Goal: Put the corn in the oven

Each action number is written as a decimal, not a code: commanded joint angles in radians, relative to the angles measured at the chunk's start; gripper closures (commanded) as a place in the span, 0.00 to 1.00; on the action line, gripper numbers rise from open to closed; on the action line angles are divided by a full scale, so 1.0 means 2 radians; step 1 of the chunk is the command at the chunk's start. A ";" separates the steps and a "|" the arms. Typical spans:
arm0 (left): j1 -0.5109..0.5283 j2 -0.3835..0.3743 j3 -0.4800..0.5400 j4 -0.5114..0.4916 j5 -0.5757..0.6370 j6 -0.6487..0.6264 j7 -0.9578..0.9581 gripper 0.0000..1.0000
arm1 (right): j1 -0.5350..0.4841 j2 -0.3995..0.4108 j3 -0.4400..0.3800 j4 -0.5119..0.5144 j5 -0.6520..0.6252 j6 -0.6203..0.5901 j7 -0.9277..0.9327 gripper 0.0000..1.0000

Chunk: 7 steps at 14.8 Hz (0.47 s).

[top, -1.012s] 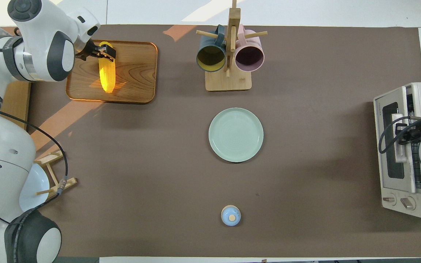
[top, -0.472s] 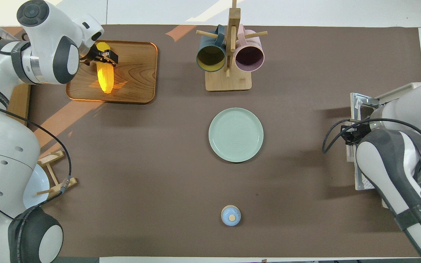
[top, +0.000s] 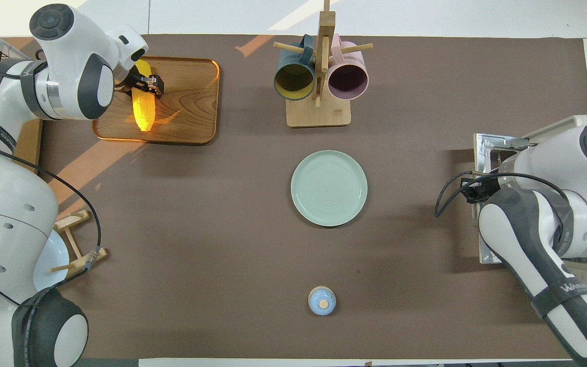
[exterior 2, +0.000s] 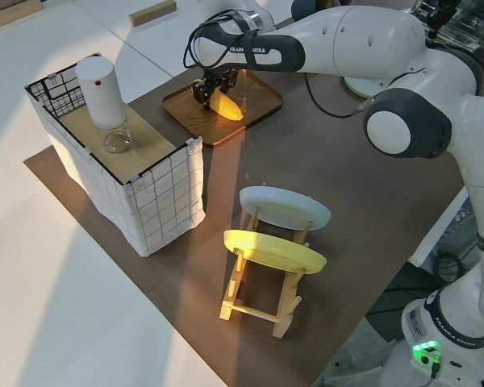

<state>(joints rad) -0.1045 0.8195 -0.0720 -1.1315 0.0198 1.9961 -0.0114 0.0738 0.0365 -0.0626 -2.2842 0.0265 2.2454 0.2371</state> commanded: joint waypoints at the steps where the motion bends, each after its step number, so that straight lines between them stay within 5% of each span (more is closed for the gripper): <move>1: -0.015 -0.057 0.005 -0.022 -0.027 -0.051 -0.002 1.00 | -0.004 -0.017 -0.006 -0.034 -0.003 0.018 0.001 1.00; 4: -0.048 -0.117 0.004 -0.054 -0.031 -0.094 -0.055 1.00 | -0.001 -0.025 -0.006 -0.060 -0.003 0.045 0.002 1.00; 7: -0.093 -0.192 0.004 -0.145 -0.043 -0.091 -0.115 1.00 | 0.004 -0.025 -0.006 -0.064 -0.003 0.052 0.002 1.00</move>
<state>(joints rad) -0.2390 0.5725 -0.0800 -1.2326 -0.0379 1.7959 -0.1668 0.0793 0.0316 -0.0625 -2.3669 0.0264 2.3427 0.2371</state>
